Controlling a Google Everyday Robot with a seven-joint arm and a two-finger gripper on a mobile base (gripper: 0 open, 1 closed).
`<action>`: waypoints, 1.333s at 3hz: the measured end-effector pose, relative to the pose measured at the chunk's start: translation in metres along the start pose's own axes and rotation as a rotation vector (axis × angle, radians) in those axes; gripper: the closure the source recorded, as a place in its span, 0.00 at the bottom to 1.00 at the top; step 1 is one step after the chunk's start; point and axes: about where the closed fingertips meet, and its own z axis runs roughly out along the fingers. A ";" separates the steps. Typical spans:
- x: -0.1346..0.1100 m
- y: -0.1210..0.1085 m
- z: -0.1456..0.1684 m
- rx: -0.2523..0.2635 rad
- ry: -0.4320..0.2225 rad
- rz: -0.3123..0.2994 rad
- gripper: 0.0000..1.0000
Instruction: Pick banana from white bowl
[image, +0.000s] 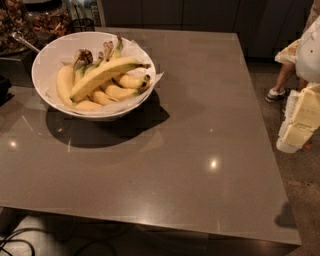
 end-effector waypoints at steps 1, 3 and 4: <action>0.000 0.000 0.000 0.000 0.000 0.000 0.00; -0.071 -0.004 0.019 -0.048 0.109 -0.125 0.00; -0.118 -0.009 0.036 -0.061 0.164 -0.182 0.00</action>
Offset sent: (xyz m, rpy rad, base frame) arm 0.0235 0.0804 0.0003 -0.1805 0.0853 0.1266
